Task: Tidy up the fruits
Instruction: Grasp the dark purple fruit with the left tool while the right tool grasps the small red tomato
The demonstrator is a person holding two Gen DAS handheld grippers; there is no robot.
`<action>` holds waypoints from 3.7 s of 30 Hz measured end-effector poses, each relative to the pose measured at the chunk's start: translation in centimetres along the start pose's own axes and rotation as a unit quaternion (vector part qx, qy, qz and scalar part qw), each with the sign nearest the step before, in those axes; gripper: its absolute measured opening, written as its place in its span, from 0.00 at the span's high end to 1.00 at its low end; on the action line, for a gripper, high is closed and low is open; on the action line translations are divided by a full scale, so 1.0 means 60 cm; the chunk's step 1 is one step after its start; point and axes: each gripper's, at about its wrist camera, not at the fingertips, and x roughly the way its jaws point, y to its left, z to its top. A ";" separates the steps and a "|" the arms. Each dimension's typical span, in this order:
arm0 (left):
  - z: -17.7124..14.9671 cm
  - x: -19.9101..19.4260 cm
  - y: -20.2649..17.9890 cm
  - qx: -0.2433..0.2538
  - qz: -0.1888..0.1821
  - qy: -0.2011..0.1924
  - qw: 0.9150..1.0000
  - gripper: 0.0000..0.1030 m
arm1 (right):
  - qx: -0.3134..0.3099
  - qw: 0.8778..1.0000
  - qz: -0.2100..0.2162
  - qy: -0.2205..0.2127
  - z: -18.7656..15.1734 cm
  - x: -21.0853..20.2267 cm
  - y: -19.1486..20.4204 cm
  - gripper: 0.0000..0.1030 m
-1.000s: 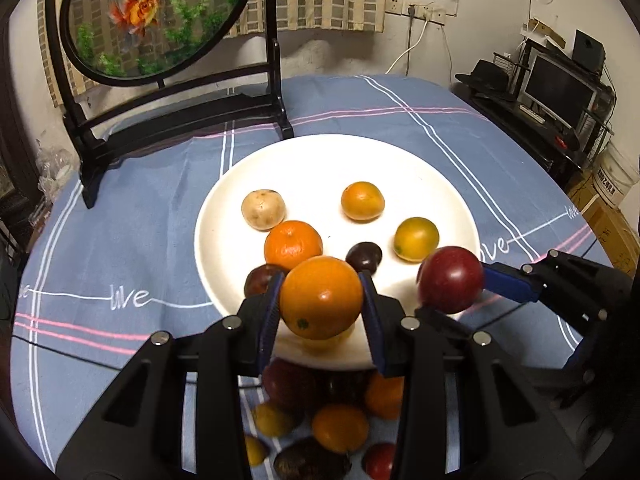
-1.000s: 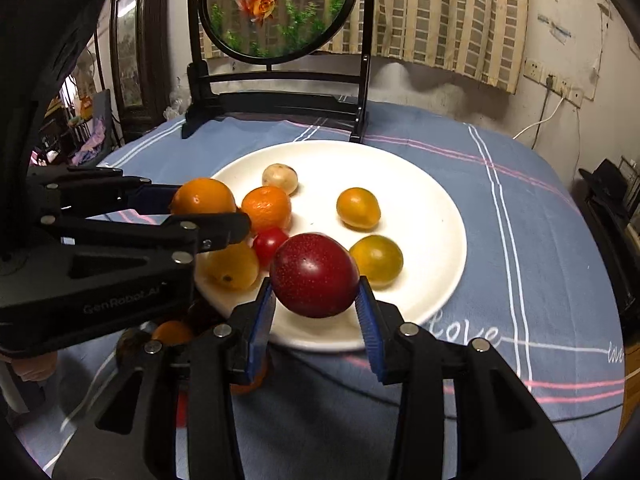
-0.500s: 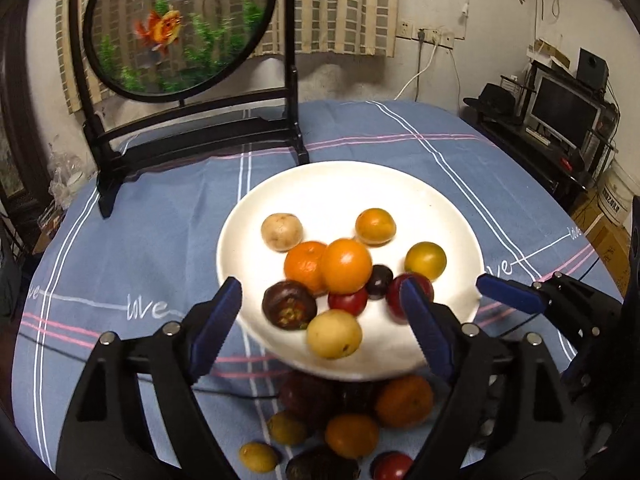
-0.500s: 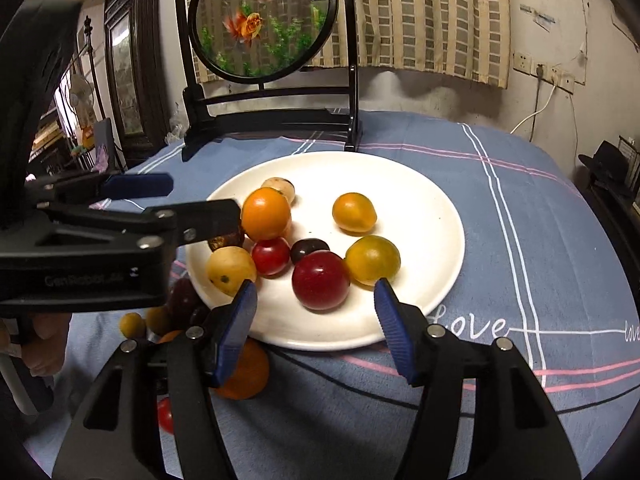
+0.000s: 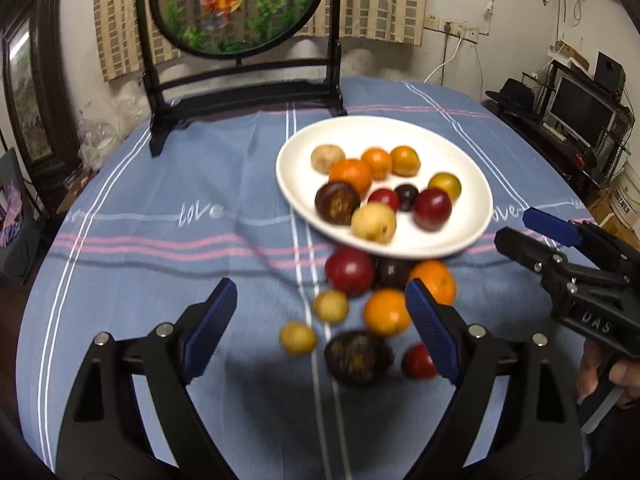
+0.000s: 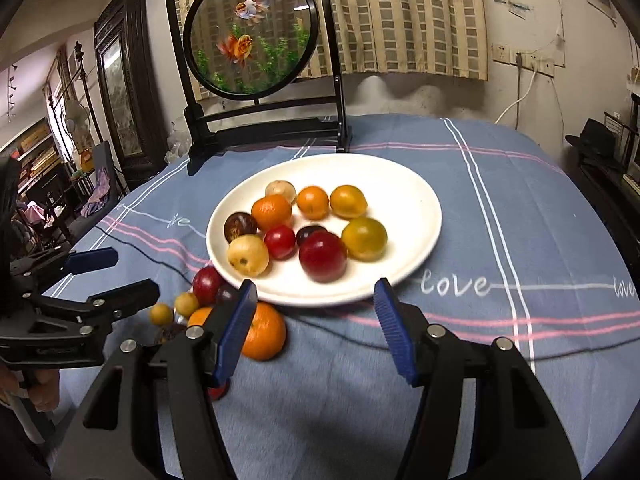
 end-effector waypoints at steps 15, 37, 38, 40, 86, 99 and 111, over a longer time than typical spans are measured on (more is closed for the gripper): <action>-0.108 -0.051 0.033 -0.026 0.003 0.005 1.000 0.14 | 0.008 1.000 0.003 0.023 -0.064 -0.015 0.032 0.40; -0.133 -0.011 0.026 0.006 0.002 0.041 0.999 0.13 | 0.005 1.000 -0.010 0.028 -0.069 -0.022 0.030 0.11; -0.134 -0.008 0.028 0.002 -0.004 0.046 0.999 0.13 | 0.003 1.000 -0.009 0.022 -0.067 -0.026 0.030 0.09; -0.134 -0.007 0.030 -0.001 -0.004 0.049 0.999 0.13 | -0.005 1.000 -0.009 0.018 -0.067 -0.029 0.034 0.07; -0.068 0.047 0.006 0.055 -0.022 0.028 0.998 0.34 | -0.109 0.984 0.007 0.139 -0.080 0.083 0.143 0.54; -0.080 0.075 -0.002 0.058 -0.028 0.061 0.996 0.35 | -0.048 0.994 0.008 0.093 -0.058 0.024 0.074 0.69; -0.076 0.045 -0.042 0.101 -0.026 0.031 0.994 0.56 | -0.049 0.995 0.025 0.079 -0.059 0.009 0.071 0.69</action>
